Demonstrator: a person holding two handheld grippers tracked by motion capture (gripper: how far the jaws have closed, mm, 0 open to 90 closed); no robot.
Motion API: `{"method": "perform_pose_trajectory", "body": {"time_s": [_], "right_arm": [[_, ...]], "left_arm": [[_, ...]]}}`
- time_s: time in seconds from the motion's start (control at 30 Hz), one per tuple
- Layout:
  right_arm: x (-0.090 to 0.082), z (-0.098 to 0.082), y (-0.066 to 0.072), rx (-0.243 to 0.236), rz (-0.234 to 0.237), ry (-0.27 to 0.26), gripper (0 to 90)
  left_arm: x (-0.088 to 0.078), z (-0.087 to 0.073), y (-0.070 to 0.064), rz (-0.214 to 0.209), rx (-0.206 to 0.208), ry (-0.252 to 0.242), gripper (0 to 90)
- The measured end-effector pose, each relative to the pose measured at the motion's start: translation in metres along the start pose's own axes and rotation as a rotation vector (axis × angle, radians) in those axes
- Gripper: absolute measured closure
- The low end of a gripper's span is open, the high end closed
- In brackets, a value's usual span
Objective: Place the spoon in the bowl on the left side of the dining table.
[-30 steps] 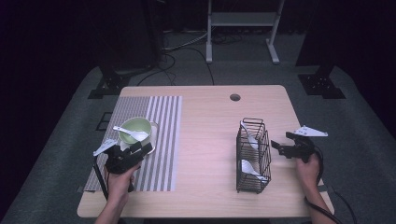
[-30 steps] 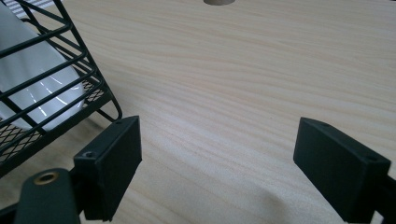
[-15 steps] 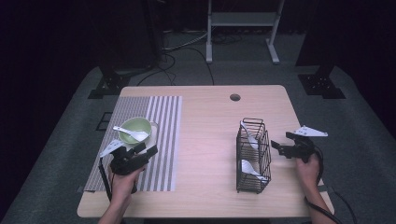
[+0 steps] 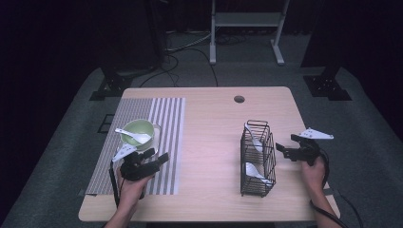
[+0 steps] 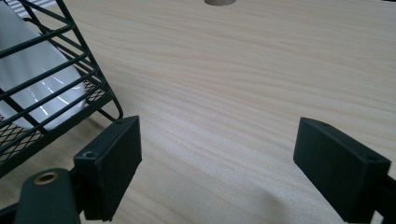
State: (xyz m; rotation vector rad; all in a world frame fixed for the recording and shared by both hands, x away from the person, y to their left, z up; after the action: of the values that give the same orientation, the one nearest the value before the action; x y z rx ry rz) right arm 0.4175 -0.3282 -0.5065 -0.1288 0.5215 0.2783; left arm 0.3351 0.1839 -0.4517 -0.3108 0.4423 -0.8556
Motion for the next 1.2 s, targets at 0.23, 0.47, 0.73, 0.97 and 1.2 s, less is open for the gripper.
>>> {"method": "perform_pose_trajectory", "body": {"time_s": [0.23, 0.47, 0.73, 0.97, 1.2], "right_arm": [[0.0, 0.0, 0.0, 0.0, 0.0, 0.0, 14.1], [0.0, 0.0, 0.0, 0.0, 0.0, 0.0, 14.1], [0.0, 0.0, 0.0, -0.001, 0.0, 0.0, 14.1], [0.0, 0.0, 0.0, -0.001, 0.001, -0.001, 14.1], [0.0, 0.0, 0.0, -0.002, 0.001, -0.001, 14.1]], "left_arm": [[0.008, -0.003, -0.008, -0.012, 0.032, 0.023, 24.1], [0.015, -0.008, -0.012, -0.03, 0.035, 0.046, 22.9], [0.023, -0.013, -0.018, -0.046, 0.047, 0.071, 22.6], [0.027, -0.017, -0.022, -0.042, 0.079, 0.095, 22.4], [0.03, -0.021, -0.025, -0.043, 0.101, 0.119, 21.7]]}}
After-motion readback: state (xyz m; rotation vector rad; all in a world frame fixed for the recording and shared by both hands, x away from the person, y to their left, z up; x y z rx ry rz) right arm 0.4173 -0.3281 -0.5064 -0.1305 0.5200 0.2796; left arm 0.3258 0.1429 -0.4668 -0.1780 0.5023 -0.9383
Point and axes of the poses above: each handheld gripper's, and its own axes: x roughly forward along the jaws, z roughly out of its top, y roughly to its left, the point moved 5 cm from there along x, roughly forward along the jaws, and after that the axes turned 14 degrees about -z, right-handed, at the moved point
